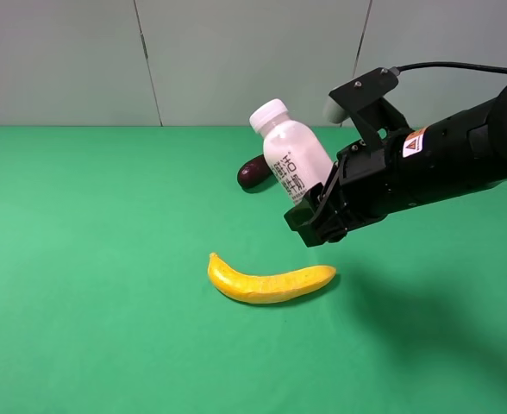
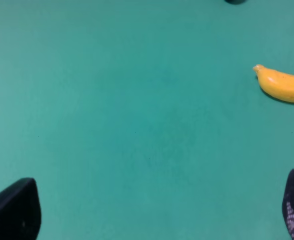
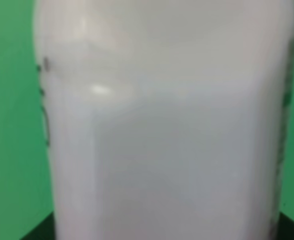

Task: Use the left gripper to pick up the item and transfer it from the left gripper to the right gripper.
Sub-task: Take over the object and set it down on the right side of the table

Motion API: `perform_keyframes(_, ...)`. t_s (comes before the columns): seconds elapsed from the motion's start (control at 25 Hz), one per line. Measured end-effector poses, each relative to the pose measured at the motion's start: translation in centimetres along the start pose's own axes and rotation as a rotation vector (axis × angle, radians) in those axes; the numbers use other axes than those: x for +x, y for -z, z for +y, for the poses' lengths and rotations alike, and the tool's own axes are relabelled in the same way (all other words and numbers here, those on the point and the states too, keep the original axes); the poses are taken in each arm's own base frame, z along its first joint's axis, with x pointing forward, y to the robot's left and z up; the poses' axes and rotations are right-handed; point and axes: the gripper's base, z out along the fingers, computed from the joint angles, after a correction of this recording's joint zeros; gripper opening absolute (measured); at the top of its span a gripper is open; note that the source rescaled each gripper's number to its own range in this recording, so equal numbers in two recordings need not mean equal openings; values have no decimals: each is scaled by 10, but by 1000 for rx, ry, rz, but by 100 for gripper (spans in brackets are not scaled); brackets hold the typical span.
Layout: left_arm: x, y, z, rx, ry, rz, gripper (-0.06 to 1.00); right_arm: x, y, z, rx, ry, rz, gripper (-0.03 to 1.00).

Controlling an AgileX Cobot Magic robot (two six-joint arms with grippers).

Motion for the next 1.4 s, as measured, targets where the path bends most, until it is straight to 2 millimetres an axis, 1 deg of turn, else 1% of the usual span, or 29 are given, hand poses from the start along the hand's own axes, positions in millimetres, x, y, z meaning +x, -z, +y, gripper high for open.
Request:
perform_keyframes(0.16, 0, 0, 0, -5, 4, 0, 93, 5, 0, 2, -24, -5, 60, 4)
perform_keyframes(0.28, 0, 0, -1, -45, 34, -3, 93, 10, 1, 3, -34, -24, 112, 4)
perform_keyframes(0.4, 0, 0, -2, -109, 80, -7, 93, 13, 2, -3, -13, -83, 144, 4)
perform_keyframes(0.68, 0, -1, -4, -252, 185, -16, 93, 17, 8, -44, 108, -261, 139, 4)
perform_keyframes(0.84, 0, -1, -4, -310, 227, -19, 93, 25, 9, -72, 171, -356, 152, 4)
perform_keyframes(1.0, -1, -1, -4, -327, 239, -20, 93, 33, 0, -96, 210, -432, 207, 4)
perform_keyframes(1.16, -1, -1, -4, -327, 239, -20, 93, 27, -11, -116, 229, -464, 228, 4)
perform_keyframes(1.24, -1, -1, -4, -327, 239, -20, 93, 21, -17, -123, 233, -456, 239, 4)
perform_keyframes(1.4, -1, -1, -4, -327, 239, -20, 93, 18, -33, -131, 225, -448, 291, 4)
